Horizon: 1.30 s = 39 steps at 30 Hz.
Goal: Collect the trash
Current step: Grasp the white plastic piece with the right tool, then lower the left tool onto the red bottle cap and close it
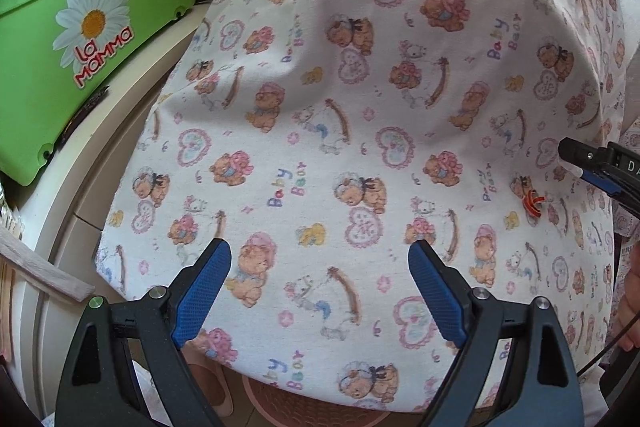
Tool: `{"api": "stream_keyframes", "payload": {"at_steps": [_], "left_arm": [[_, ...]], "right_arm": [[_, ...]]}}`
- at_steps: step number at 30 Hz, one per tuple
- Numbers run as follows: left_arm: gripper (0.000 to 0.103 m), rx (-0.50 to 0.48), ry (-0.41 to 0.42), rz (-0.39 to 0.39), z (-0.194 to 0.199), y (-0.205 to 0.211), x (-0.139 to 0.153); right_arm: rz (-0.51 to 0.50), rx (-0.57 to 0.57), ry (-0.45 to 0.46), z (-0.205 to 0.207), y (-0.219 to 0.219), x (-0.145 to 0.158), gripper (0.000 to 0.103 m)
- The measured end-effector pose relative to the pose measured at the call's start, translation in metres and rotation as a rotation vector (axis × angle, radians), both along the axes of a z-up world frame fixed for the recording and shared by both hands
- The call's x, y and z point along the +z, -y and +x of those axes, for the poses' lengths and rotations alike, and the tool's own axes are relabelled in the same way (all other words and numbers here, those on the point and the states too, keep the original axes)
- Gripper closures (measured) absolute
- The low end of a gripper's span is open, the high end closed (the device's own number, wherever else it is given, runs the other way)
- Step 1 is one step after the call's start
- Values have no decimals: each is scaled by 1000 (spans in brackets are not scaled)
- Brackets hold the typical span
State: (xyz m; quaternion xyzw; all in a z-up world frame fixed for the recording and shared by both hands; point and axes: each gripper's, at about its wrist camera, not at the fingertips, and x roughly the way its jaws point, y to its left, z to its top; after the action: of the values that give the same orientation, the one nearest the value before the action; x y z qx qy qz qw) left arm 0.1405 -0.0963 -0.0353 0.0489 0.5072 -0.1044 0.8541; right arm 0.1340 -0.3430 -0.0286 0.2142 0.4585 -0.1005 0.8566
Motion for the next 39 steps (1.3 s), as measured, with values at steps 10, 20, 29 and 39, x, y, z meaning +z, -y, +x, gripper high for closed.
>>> {"api": "stream_keyframes", "payload": {"at_steps": [10,20,29,39], "left_arm": [[39,-221,-26,-95,-8,98,-6],[47,-289,-38,-132,-14,155,-18],[56,-310,-23,-101,-5,185,-31],[87,-314,-67,-100,-3,180,-31]], "right_arm": [[16,-82,-29,-44,63,0,49],[-7,-82,-36,-61,79,1,49],[-44,-76,-43,-65,82,2,49],[-69,-63,-43,-63,81,4,49]]}}
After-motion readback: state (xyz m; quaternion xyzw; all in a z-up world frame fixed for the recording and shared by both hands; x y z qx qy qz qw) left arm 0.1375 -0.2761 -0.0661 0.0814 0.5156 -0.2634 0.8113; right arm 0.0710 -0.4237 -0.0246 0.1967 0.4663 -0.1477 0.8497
